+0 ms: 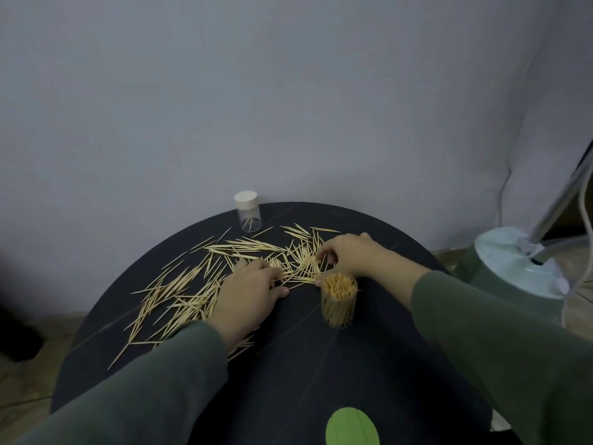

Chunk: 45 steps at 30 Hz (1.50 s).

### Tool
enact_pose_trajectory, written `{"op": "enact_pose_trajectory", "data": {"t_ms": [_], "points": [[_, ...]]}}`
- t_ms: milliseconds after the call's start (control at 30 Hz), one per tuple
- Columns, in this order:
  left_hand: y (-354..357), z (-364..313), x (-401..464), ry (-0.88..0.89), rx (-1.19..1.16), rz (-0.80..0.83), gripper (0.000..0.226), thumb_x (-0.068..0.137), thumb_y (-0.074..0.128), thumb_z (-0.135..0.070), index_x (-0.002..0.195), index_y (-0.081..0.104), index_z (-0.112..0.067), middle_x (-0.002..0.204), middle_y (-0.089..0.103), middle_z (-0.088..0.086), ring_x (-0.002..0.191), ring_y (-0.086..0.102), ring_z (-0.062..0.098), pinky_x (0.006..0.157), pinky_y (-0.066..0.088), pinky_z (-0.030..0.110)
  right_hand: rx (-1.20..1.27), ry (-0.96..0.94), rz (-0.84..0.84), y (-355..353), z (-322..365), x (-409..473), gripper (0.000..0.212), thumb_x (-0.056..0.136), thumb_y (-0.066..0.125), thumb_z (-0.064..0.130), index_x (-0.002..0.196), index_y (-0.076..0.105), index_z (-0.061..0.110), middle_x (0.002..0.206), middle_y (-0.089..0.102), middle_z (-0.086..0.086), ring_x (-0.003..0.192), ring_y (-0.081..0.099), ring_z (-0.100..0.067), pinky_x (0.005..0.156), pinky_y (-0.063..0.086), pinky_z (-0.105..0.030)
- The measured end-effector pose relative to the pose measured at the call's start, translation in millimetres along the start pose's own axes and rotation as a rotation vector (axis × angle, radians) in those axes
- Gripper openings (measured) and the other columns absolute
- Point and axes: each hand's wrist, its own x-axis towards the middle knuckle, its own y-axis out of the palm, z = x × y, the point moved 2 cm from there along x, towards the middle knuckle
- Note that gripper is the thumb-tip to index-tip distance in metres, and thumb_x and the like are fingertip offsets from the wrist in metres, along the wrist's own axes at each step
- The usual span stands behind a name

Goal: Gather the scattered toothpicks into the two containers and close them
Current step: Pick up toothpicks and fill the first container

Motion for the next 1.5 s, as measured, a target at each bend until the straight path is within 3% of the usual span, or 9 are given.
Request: {"op": "enact_pose_trajectory", "data": {"t_ms": [367,467,600,700,833,1000,1200,1500], "points": [[-3,-6,-1,0.126,0.133,-0.042,0.037,0.099,0.046,-0.041,0.132,0.056,-0.027,0.123,0.059,-0.007,0.110,0.046,0.018,0.093,0.043,0.032,-0.013,-0.127,-0.113,16,3,-5,0.024,0.096,0.058,0.030,0.118,0.062,0.040,0.109,0.063,0.015,0.104,0.055,-0.014,0.098,0.033,-0.037],[-5,-8,-4,0.155,0.182,-0.021,0.034,0.101,0.042,-0.039,0.124,0.063,-0.027,0.117,0.059,-0.006,0.106,0.047,0.019,0.089,0.045,0.034,-0.058,-0.148,-0.127,13,5,-15,0.025,0.098,0.054,0.030,0.121,0.062,0.035,0.122,0.062,0.011,0.110,0.051,-0.016,0.096,0.032,-0.033],[-9,-13,-7,0.203,0.239,-0.002,0.033,0.102,0.040,-0.034,0.122,0.065,-0.028,0.113,0.059,-0.005,0.104,0.048,0.018,0.085,0.045,0.033,-0.172,-0.153,-0.158,7,10,-27,0.027,0.098,0.055,0.034,0.123,0.064,0.033,0.122,0.063,0.009,0.104,0.047,-0.011,0.086,0.024,-0.029],[-11,-15,-7,0.229,0.292,0.009,0.031,0.101,0.042,-0.032,0.122,0.065,-0.027,0.113,0.060,-0.005,0.104,0.048,0.019,0.085,0.044,0.032,-0.267,-0.141,-0.156,4,13,-32,0.028,0.098,0.053,0.033,0.123,0.065,0.034,0.117,0.064,0.007,0.108,0.051,-0.016,0.090,0.026,-0.032],[-14,-21,-8,0.233,0.357,0.033,0.029,0.102,0.043,-0.032,0.121,0.063,-0.023,0.116,0.059,-0.003,0.107,0.048,0.019,0.087,0.045,0.033,-0.266,-0.169,-0.108,3,15,-33,0.028,0.098,0.052,0.026,0.124,0.063,0.029,0.119,0.062,0.005,0.098,0.046,-0.014,0.089,0.025,-0.029],[-14,-29,-10,0.195,0.430,0.038,0.025,0.101,0.044,-0.026,0.119,0.058,-0.017,0.118,0.057,0.002,0.110,0.049,0.021,0.087,0.046,0.035,-0.337,-0.248,-0.043,11,15,-27,0.025,0.094,0.057,0.023,0.119,0.058,0.025,0.122,0.058,0.003,0.117,0.049,-0.017,0.103,0.029,-0.041],[-12,-31,-13,0.208,0.474,0.051,0.025,0.102,0.040,-0.023,0.123,0.050,-0.014,0.122,0.055,0.005,0.112,0.048,0.023,0.089,0.045,0.036,-0.416,-0.325,-0.134,10,11,-28,0.029,0.096,0.055,0.024,0.124,0.059,0.029,0.120,0.063,0.007,0.113,0.049,-0.014,0.099,0.027,-0.039],[-13,-29,-13,0.260,0.460,0.015,0.022,0.102,0.042,-0.024,0.114,0.059,-0.017,0.113,0.061,0.001,0.106,0.048,0.020,0.085,0.046,0.033,-0.459,-0.349,-0.178,12,10,-33,0.026,0.098,0.052,0.026,0.124,0.056,0.028,0.125,0.056,0.005,0.116,0.045,-0.015,0.104,0.026,-0.042]]}}
